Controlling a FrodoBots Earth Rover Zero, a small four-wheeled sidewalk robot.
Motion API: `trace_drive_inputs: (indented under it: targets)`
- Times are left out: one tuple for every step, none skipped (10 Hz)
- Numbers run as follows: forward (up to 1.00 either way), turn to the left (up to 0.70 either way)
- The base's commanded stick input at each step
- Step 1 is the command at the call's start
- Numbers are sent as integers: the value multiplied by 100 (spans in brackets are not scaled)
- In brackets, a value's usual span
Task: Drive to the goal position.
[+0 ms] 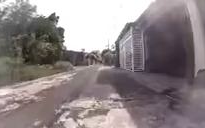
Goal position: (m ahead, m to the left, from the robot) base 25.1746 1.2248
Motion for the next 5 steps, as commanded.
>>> trace_drive_inputs:
  targets:
    - [100,0]
    - [100,0]
    - [100,0]
    - [100,0]
    - [100,0]
